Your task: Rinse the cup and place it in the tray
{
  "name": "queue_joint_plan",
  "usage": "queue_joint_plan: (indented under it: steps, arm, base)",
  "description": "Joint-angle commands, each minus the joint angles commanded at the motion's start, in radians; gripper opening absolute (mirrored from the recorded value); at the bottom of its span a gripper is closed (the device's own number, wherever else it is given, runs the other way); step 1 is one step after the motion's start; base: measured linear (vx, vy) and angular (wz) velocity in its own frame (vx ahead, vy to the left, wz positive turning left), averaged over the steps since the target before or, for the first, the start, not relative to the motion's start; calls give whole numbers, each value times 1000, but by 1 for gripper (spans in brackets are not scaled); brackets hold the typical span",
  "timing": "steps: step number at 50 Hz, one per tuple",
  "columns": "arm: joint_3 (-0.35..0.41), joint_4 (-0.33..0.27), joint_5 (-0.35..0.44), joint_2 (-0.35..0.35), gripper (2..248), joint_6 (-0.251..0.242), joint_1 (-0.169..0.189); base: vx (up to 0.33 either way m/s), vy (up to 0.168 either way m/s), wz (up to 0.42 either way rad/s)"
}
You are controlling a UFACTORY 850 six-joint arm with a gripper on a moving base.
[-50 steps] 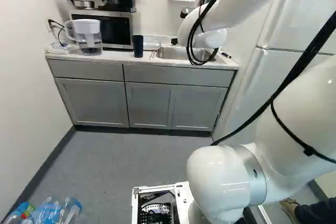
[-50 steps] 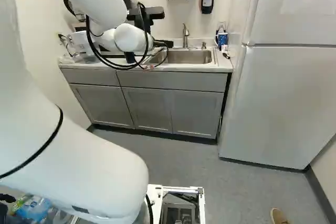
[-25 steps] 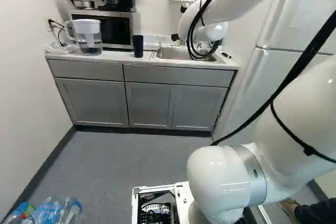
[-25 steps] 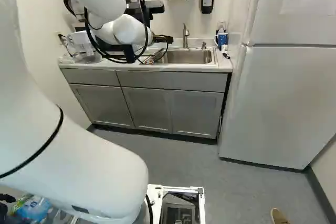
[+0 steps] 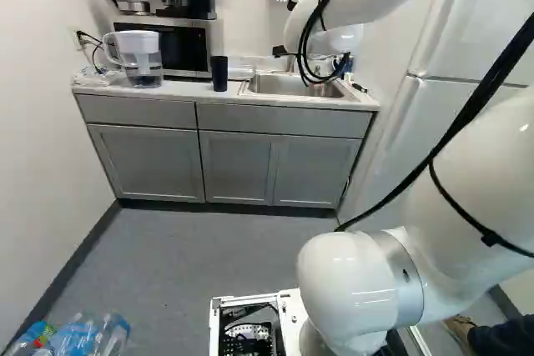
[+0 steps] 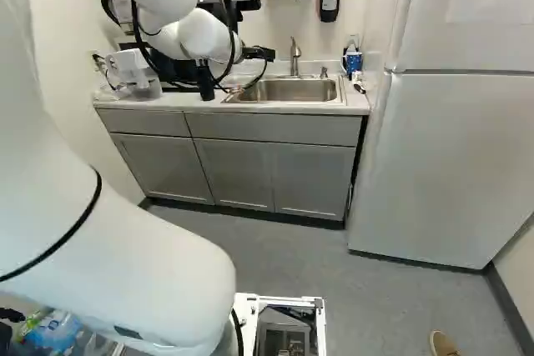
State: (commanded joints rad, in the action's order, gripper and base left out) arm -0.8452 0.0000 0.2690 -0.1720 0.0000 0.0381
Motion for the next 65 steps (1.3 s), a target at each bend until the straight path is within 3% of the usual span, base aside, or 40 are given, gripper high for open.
queue_joint_plan:
  steps: [42, 65]
  arm:
    - [-18, 0, 0, 1, 247, 0, 0]
    - [-18, 0, 0, 1, 247, 0, 0]
  base:
    - [2, -1, -1]
    - [81, -60, -8]
